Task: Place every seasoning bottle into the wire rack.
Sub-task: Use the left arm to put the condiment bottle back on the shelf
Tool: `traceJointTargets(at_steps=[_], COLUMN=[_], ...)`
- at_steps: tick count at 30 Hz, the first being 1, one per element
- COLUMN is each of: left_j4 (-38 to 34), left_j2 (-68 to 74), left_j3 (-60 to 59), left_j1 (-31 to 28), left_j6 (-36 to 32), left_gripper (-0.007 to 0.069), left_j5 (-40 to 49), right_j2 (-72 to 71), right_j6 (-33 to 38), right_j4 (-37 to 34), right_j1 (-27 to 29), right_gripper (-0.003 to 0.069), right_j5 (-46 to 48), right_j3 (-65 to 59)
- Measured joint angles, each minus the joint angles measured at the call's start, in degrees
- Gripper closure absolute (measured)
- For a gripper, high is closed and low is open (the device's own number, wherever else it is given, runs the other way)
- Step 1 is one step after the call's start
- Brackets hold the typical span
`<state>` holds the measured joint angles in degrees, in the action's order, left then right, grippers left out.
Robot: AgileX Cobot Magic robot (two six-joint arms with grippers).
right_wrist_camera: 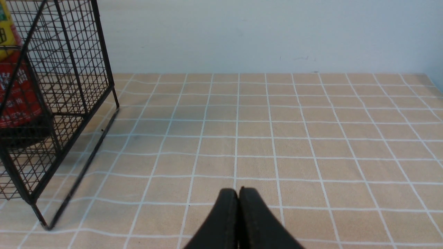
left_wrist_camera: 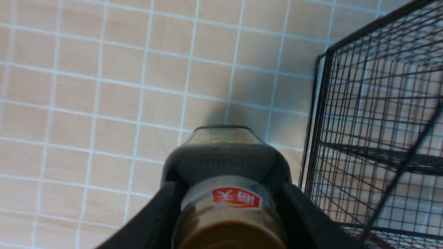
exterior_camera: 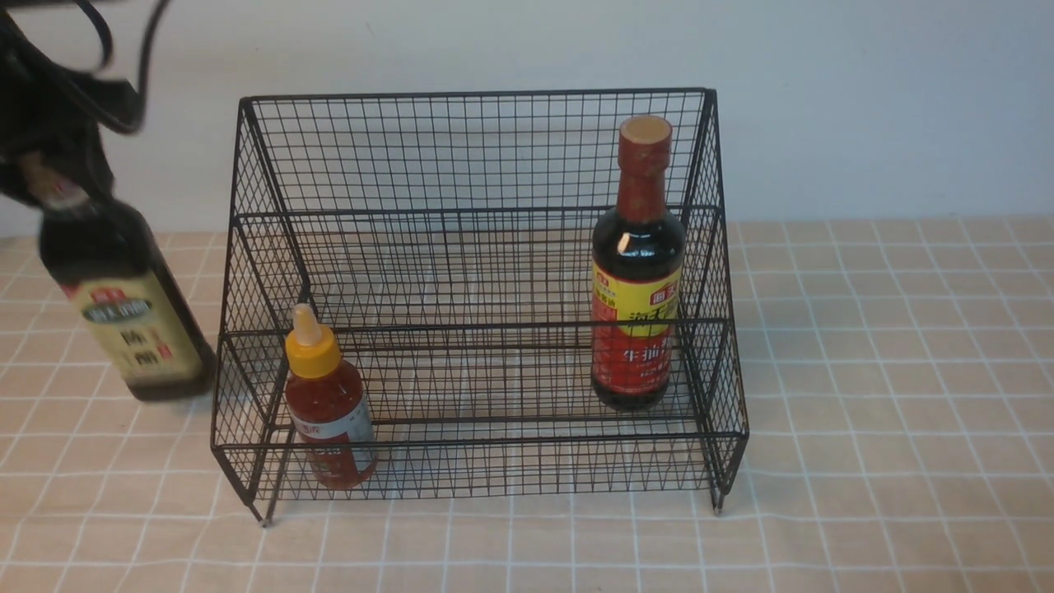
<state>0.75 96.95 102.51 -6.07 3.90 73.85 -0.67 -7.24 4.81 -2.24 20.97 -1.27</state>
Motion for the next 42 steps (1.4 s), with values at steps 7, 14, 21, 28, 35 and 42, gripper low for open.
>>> traceJointTargets(at_steps=[7,14,21,28,35,42], left_j4=[-0.34,-4.33,-13.22,-15.47,-17.40,-18.84], left_j2=[-6.63,-8.97,-9.53,-9.33,-7.61,-5.89], left_j3=[8.47,16.64,19.75,19.80,19.85,19.85], left_j1=[0.00,0.00,0.00,0.00,0.00,1.17], left_j6=[2.16,2.59,2.59,2.34,1.97,1.97], left_gripper=[0.0309,0.0309,0.0309,0.0309,0.0309,0.0309], left_j5=[0.10,0.18,0.18,0.23,0.23,0.23], right_j2=[0.00,0.00,0.00,0.00,0.00,0.00], right_j6=[0.00,0.00,0.00,0.25,0.43,0.43], right_j4=[0.00,0.00,0.00,0.00,0.00,0.00], right_j1=[0.00,0.00,0.00,0.00,0.00,0.00], right_gripper=[0.0673,0.0673,0.0673,0.0673,0.0673,0.0673], right_j5=[0.00,0.00,0.00,0.00,0.00,0.00], right_j3=[0.00,0.00,0.00,0.00,0.00,0.00])
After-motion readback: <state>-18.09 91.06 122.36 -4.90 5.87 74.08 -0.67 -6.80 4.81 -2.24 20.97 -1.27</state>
